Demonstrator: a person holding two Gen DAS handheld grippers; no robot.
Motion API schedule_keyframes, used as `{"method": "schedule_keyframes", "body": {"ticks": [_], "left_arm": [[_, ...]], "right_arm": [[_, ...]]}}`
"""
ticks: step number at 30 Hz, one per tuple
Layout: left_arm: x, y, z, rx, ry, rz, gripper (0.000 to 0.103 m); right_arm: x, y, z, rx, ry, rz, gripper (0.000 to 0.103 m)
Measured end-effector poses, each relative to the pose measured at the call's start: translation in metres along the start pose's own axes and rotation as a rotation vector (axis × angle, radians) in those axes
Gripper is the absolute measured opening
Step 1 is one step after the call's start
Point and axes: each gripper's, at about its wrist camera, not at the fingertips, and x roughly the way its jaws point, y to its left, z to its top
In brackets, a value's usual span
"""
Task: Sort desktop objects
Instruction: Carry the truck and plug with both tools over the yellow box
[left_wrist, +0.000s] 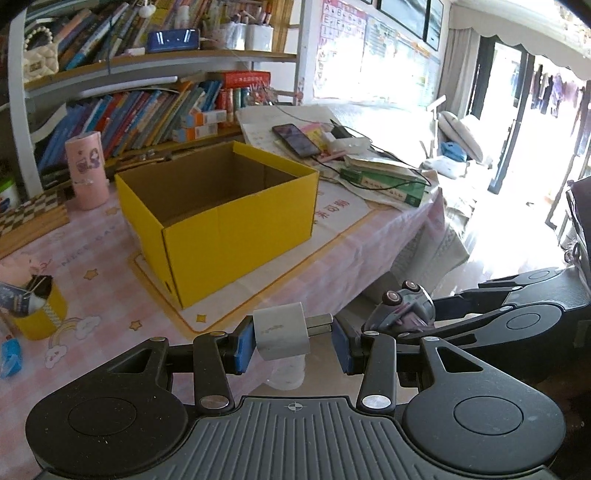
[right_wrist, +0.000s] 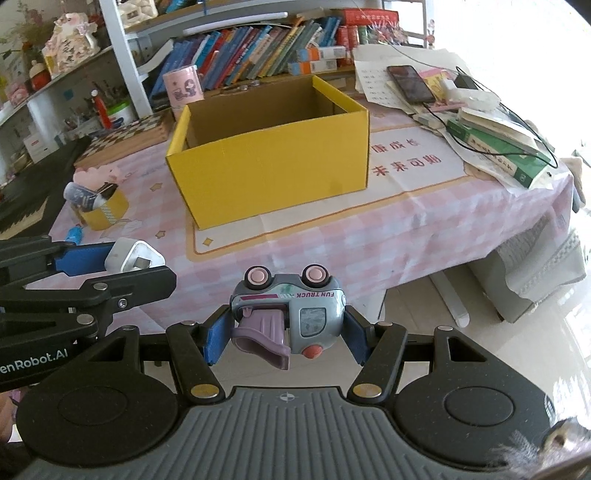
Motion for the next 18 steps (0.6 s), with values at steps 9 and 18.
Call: {"method": "schedule_keyframes", "body": {"ticks": [9,18], "left_arm": [[0.008,0.006,0.001,-0.009,0.016,0.006,0.042],[0.016,0.024,0.013,-0.037,-0.007,0.068,0.042]], "right_arm": [[0.011,-0.002,0.004,0.004,0.029,0.004,0.06],[0.034,0.006,0.025,-0.048,0.04,0.043,0.06]]}}
